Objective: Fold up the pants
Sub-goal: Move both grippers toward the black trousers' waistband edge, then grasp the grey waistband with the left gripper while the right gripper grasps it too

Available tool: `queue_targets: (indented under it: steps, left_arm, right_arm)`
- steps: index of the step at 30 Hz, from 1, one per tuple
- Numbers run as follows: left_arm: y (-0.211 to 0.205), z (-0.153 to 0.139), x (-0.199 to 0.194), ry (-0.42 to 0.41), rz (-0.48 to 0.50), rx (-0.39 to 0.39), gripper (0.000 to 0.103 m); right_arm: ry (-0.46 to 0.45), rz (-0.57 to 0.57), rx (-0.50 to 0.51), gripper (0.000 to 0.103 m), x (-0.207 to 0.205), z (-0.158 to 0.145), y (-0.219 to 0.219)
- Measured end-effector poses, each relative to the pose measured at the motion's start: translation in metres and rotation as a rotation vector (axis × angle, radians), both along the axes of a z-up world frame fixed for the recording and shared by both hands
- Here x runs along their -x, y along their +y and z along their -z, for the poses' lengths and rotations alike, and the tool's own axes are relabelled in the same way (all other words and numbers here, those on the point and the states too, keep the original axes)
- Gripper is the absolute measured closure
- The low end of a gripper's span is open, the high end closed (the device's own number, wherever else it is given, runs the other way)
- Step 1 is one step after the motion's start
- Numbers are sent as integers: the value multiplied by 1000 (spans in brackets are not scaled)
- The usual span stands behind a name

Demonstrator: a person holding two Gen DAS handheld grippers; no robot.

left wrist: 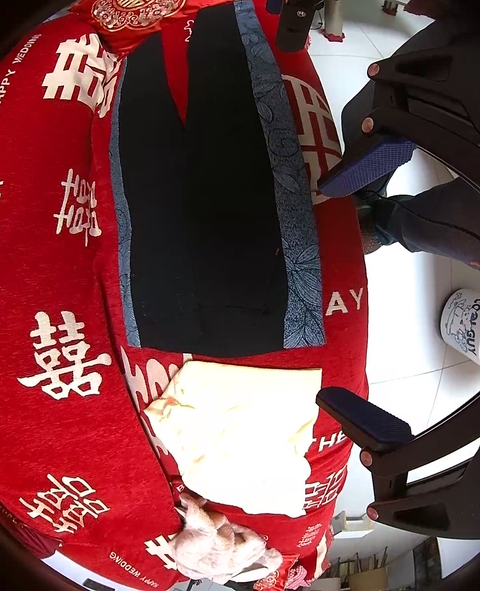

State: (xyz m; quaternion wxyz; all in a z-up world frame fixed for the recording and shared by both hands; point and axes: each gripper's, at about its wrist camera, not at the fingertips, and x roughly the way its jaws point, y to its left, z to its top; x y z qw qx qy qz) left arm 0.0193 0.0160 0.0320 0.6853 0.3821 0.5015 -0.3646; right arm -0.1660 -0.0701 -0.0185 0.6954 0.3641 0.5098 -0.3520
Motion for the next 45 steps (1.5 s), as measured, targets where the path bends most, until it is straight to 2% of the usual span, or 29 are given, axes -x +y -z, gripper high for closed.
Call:
queue_targets:
  steps: [9, 16, 22, 23, 27, 32, 35, 37, 39, 42, 45]
  left_arm:
    - [-5, 30, -11, 36, -34, -38, 0]
    - [-16, 78, -18, 79, -64, -79, 0]
    - [-17, 114, -32, 140, -139, -20, 0]
    - [-16, 120, -35, 147, -151, -6, 0]
    - [-9, 138, -42, 187, -178, 41, 0]
    - [9, 157, -52, 334, -215, 139, 0]
    - [19, 165, -57, 385, -227, 177, 0]
    - [26, 170, -62, 440, -244, 204, 9]
    - [34, 175, -67, 507, -266, 229, 12]
    - [42, 178, -69, 550, -271, 264, 12]
    - [47, 183, -67, 562, -264, 290, 12]
  right_arm:
    - [25, -6, 24, 0, 1, 13, -7]
    - [-36, 4, -2, 0, -3, 46, -22]
    - [-138, 9, -83, 0, -14, 91, -30]
    - [-178, 0, -100, 0, -19, 96, -30]
    - [-262, -18, -224, 0, -25, 131, -21]
    - [-415, -30, -353, 0, -32, 173, -11]
    - [-470, -15, -408, 0, -31, 192, -4]
    - [-494, -4, -408, 5, -28, 205, -6]
    - [-523, 4, -405, 31, -24, 215, -10]
    - [-595, 36, -423, 42, -16, 228, -20]
    - [-705, 89, -441, 46, -12, 233, -32]
